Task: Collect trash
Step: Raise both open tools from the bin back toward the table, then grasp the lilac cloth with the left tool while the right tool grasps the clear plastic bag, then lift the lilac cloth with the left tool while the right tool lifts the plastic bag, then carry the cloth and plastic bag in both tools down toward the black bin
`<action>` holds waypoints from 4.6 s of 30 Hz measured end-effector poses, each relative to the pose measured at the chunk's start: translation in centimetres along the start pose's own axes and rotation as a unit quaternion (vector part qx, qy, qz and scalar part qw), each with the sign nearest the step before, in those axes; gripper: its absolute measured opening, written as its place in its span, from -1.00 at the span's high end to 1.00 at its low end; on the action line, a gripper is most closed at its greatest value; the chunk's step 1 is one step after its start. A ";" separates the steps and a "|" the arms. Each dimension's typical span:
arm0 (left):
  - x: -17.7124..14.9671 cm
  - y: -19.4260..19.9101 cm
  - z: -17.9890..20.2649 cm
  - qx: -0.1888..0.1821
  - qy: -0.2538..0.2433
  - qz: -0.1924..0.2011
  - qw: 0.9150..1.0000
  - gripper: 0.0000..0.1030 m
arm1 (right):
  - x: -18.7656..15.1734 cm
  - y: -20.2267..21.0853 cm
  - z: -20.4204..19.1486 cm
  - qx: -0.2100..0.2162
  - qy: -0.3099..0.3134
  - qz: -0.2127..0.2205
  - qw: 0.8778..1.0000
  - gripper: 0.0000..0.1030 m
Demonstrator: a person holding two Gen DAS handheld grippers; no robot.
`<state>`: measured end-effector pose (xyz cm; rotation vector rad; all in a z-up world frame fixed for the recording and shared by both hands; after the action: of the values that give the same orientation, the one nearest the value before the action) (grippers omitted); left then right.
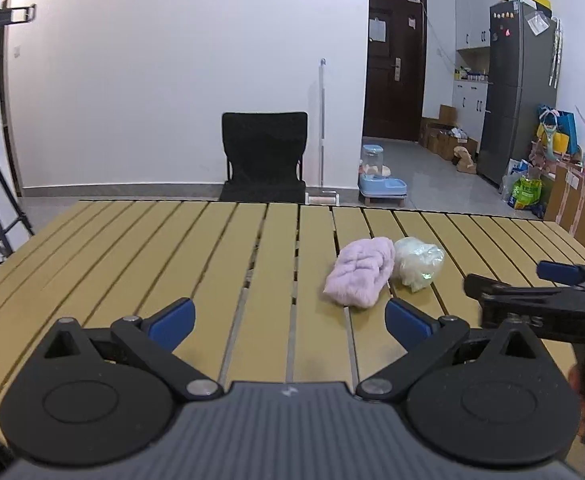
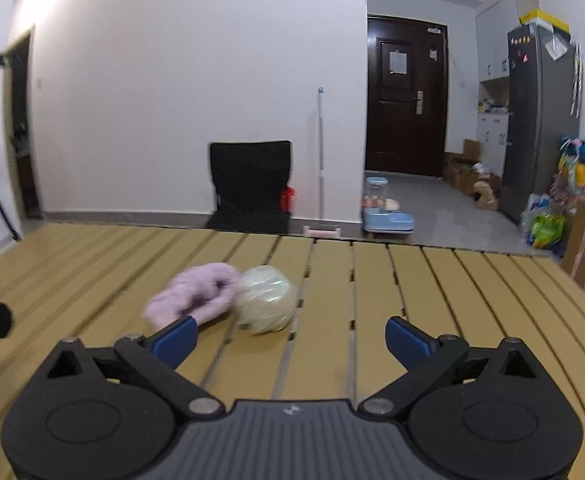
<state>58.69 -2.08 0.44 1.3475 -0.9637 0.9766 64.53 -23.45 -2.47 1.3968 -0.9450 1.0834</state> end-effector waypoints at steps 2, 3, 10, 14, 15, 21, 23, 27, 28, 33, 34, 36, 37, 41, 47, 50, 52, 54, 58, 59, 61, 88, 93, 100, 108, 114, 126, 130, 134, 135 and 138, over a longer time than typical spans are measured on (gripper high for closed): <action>0.0 -1.7 0.4 -0.003 -0.005 -0.007 1.000 -1.00 | -0.2 -2.6 -0.1 0.000 0.002 -0.014 1.000 -0.81; 0.0 -2.4 0.6 -0.003 -0.008 -0.008 1.000 -1.00 | -0.3 -3.8 -0.2 0.005 -0.003 -0.023 1.000 -0.79; -0.6 -6.7 1.4 -0.008 -0.017 -0.022 1.000 -1.00 | -1.5 -9.7 -1.2 0.007 -0.011 -0.062 0.998 -0.44; -0.7 -8.3 1.4 -0.010 -0.014 -0.030 0.999 -1.00 | -1.7 -11.6 -1.3 0.015 -0.024 -0.079 0.996 -0.30; -0.8 -8.7 1.4 -0.013 -0.013 -0.033 0.999 -1.00 | -1.7 -12.0 -1.2 0.018 -0.025 -0.081 0.996 -0.19; -1.3 -10.5 1.2 -0.021 0.006 -0.050 0.998 -1.00 | -2.0 -12.9 -1.7 0.036 -0.039 -0.093 0.994 0.38; -1.4 -10.9 1.1 -0.025 0.012 -0.055 0.998 -1.00 | -1.9 -12.6 -1.6 0.042 -0.047 -0.089 0.994 0.46; -1.0 -11.2 1.5 -0.030 0.015 -0.057 0.998 -1.00 | -1.5 -11.7 -1.1 0.042 -0.061 -0.082 0.994 0.56; -0.9 -11.3 1.7 -0.032 0.016 -0.056 0.998 -1.00 | -1.5 -11.5 -0.9 0.041 -0.063 -0.080 0.994 0.56; -0.1 -11.7 2.8 -0.039 0.016 -0.054 0.998 -1.00 | -1.0 -10.6 0.4 0.032 -0.071 -0.067 0.995 0.58; 0.0 -11.8 3.1 -0.039 0.014 -0.053 0.998 -1.00 | -0.9 -10.4 0.7 0.029 -0.072 -0.063 0.995 0.58; 0.0 -11.9 3.8 -0.041 0.010 -0.053 0.998 -1.00 | -0.7 -9.8 1.5 0.024 -0.078 -0.057 0.995 0.58; 0.1 -12.1 4.2 -0.042 0.008 -0.055 0.998 -1.00 | -0.6 -9.5 1.9 0.023 -0.081 -0.055 0.995 0.58; -0.1 -13.2 5.7 -0.045 0.002 -0.063 0.997 -1.00 | -0.5 -8.5 3.7 0.016 -0.083 -0.046 0.995 0.59; -1.4 -14.9 7.3 -0.040 -0.003 -0.076 0.996 -1.00 | -0.6 -7.0 5.9 0.008 -0.081 -0.036 0.996 0.59; -1.8 -15.9 7.4 -0.029 -0.002 -0.083 0.996 -1.00 | -0.7 -6.3 6.8 0.009 -0.081 -0.031 0.996 0.59; -2.1 -16.3 7.5 -0.026 -0.003 -0.087 0.996 -1.00 | -0.6 -5.9 7.1 0.010 -0.083 -0.026 0.996 0.59; -2.4 -16.7 7.6 -0.024 -0.009 -0.091 0.995 -0.99 | -0.6 -5.5 7.2 0.014 -0.082 -0.022 0.996 0.59; -2.8 -17.2 8.0 -0.030 -0.005 -0.103 0.994 -0.71 | -0.8 -4.9 7.0 0.021 -0.074 -0.015 0.997 0.59; -3.0 -17.4 8.0 -0.029 -0.003 -0.108 0.994 -0.63 | -0.9 -4.8 7.0 0.022 -0.074 -0.015 0.997 0.59; -3.3 -17.6 8.1 -0.035 0.001 -0.120 0.992 -0.07 | -1.1 -4.6 6.8 0.026 -0.073 -0.015 0.997 0.59; 0.9 -2.9 6.8 -0.055 -0.011 -0.063 0.996 0.50 | 0.3 5.3 1.7 0.065 -0.062 -0.017 0.996 0.59; 1.5 1.2 6.0 -0.050 -0.009 -0.050 0.997 0.50 | 0.9 9.1 0.1 0.077 -0.055 -0.011 0.995 0.59; 1.3 6.6 4.9 -0.044 -0.004 -0.041 0.998 0.50 | 1.0 13.7 -1.8 0.096 -0.054 -0.007 0.994 0.59; 0.2 11.2 3.3 -0.033 0.000 -0.043 0.999 0.50 | -0.4 18.3 -3.8 0.113 -0.047 -0.014 0.992 0.59; -1.7 14.1 1.8 -0.033 0.017 -0.052 0.998 0.50 | -2.1 21.4 -5.4 0.129 -0.035 -0.022 0.991 0.59; -6.9 19.8 -0.3 -0.038 0.040 -0.058 0.997 0.50 | -6.8 27.4 -7.9 0.156 -0.023 -0.036 0.987 0.59; -9.1 21.8 -0.5 -0.035 0.041 -0.061 0.997 0.50 | -8.8 28.6 -8.5 0.162 -0.017 -0.050 0.985 0.59; -11.0 23.1 -0.9 -0.034 0.042 -0.070 0.996 0.50 | -11.2 29.7 -9.2 0.167 -0.016 -0.068 0.983 0.59; -11.5 23.6 -0.9 -0.034 0.041 -0.072 0.996 0.50 | -11.8 29.9 -9.3 0.168 -0.016 -0.073 0.983 0.59; -13.1 24.3 -1.1 -0.035 0.040 -0.081 0.995 0.50 | -13.8 30.6 -9.9 0.170 -0.014 -0.089 0.981 0.59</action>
<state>31.48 -1.22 -4.30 1.2972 -0.8080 0.8592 30.50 -17.12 -7.41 1.7444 -0.6587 1.1273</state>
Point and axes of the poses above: each gripper's, at about its wrist camera, not at the fingertips, and y roughly against the way its jaws point, z to its right, x to its top, the point moved 7 cm from there along -y, roughly the way its jaws point, and after that the axes turned 11 degrees about z, right-handed, at the moved point
